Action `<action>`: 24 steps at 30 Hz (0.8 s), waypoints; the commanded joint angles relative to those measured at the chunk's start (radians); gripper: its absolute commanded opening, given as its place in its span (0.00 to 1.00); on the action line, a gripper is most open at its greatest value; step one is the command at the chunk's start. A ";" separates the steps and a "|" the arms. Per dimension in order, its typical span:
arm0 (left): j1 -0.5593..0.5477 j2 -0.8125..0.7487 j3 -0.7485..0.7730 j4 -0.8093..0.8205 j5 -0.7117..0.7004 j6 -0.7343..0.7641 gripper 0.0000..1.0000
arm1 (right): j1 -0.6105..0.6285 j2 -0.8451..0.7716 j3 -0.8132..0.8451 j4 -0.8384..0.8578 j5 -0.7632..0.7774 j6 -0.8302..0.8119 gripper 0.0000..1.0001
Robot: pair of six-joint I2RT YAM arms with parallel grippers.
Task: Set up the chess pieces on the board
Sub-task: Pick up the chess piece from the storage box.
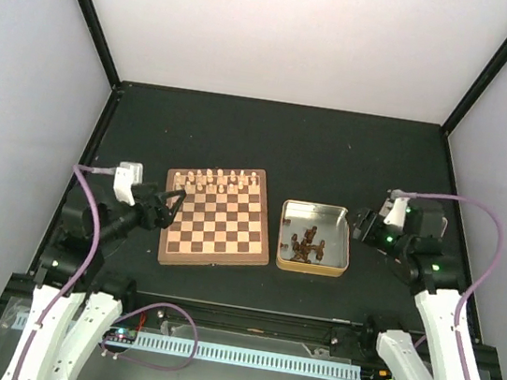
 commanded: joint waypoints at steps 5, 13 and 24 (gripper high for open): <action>0.010 0.070 -0.069 -0.125 -0.010 -0.050 0.99 | 0.281 0.182 -0.079 0.013 0.282 0.038 0.50; 0.012 0.169 -0.123 -0.107 -0.110 -0.058 0.99 | 0.484 0.491 -0.014 0.098 0.400 0.087 0.43; 0.012 0.258 -0.120 -0.084 -0.091 -0.060 0.99 | 0.537 0.718 0.063 0.160 0.485 0.103 0.27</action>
